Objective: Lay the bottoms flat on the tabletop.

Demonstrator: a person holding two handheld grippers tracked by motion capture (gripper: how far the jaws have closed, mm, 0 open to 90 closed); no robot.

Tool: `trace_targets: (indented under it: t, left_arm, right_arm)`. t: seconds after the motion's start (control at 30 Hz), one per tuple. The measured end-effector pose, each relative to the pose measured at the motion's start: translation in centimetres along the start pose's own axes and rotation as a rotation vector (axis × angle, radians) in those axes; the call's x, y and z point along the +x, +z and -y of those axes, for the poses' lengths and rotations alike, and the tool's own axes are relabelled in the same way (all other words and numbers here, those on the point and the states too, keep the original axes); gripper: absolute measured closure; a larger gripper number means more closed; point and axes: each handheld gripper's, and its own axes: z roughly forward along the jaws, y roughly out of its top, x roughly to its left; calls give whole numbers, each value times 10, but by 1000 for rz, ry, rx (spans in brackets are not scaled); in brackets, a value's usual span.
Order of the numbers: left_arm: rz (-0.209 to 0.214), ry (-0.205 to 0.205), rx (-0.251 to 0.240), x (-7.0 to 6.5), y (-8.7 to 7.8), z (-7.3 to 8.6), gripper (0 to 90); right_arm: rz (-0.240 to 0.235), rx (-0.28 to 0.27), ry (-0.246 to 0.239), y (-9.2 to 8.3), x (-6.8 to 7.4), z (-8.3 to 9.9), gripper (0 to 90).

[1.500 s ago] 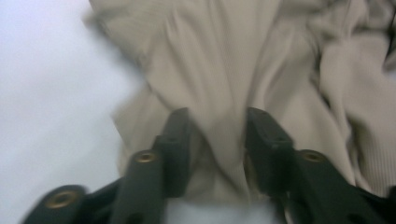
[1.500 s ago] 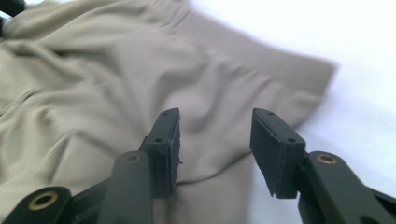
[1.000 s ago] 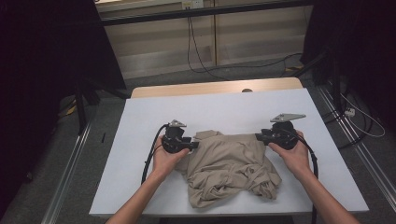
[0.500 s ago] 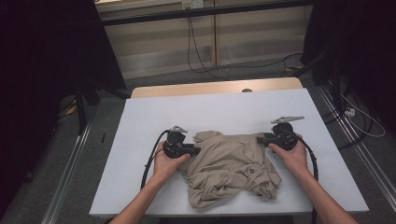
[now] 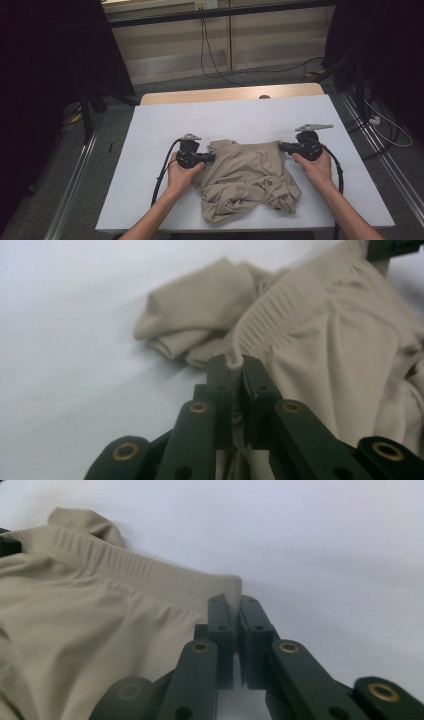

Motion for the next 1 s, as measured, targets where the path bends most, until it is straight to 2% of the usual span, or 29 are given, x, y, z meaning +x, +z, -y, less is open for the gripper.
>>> trace_targets:
  t: [0.13, 0.17, 0.23, 0.27, 0.3, 0.33, 0.4, 0.43, 0.47, 0.53, 0.57, 0.6, 0.63, 0.77, 0.8, 0.83, 0.9, 0.93, 1.0]
  left_arm:
    - [3, 7, -60, 3, -15, -8, 849]
    - [-14, 37, -76, 0, -20, -14, 850]
    - [-22, 50, -89, -2, -22, -18, 850]
    - [-26, 62, -98, -3, -25, -22, 850]
    - [-25, 67, -106, -4, -27, -25, 850]
    - [-22, 72, -120, -5, -30, -29, 850]
    - [-24, 86, -139, -7, -34, -38, 850]
    - [-32, 99, -173, -9, -41, -48, 850]
    - [-32, 99, -173, -9, -41, -48, 850]
    - [-45, 116, -222, -10, -55, -64, 850]
    - [-45, 116, -222, -10, -55, -64, 850]
    - [-51, 124, -233, -10, -60, -69, 850]
    - [-55, 129, -247, -10, -64, -74, 850]
    - [-83, 149, -296, -8, -79, -94, 850]
    - [-90, 151, -305, -7, -82, -98, 850]
    - [-92, 148, -317, -6, -85, -102, 850]
    - [-103, 145, -334, -5, -90, -111, 850]
    - [-106, 144, -342, -4, -93, -115, 850]
    - [-114, 148, -361, -4, -99, -124, 851]
  right_arm:
    - [-14, -68, -14, -15, 4, -6, 861]
    - [-11, -91, -34, -21, 7, -10, 861]
    - [-9, -105, -40, -24, 9, -13, 861]
    - [-8, -141, -49, -34, 12, -22, 861]
    - [-8, -141, -49, -34, 12, -22, 861]
    - [-12, -186, -54, -45, 13, -31, 861]
    - [-12, -203, -59, -49, 14, -36, 861]
    - [-8, -229, -73, -58, 17, -47, 861]
    - [-8, -229, -73, -58, 17, -47, 861]
    - [1, -265, -98, -66, 22, -64, 861]
    - [1, -265, -98, -66, 22, -64, 861]
    - [3, -287, -110, -70, 25, -75, 861]
    - [3, -287, -110, -70, 25, -75, 861]
    - [4, -335, -130, -74, 31, -100, 861]
    - [4, -335, -130, -74, 31, -100, 861]
    - [6, -352, -140, -76, 33, -111, 861]
    - [7, -360, -142, -77, 35, -117, 861]
    - [13, -373, -159, -80, 38, -128, 861]
    - [19, -383, -171, -83, 40, -139, 861]
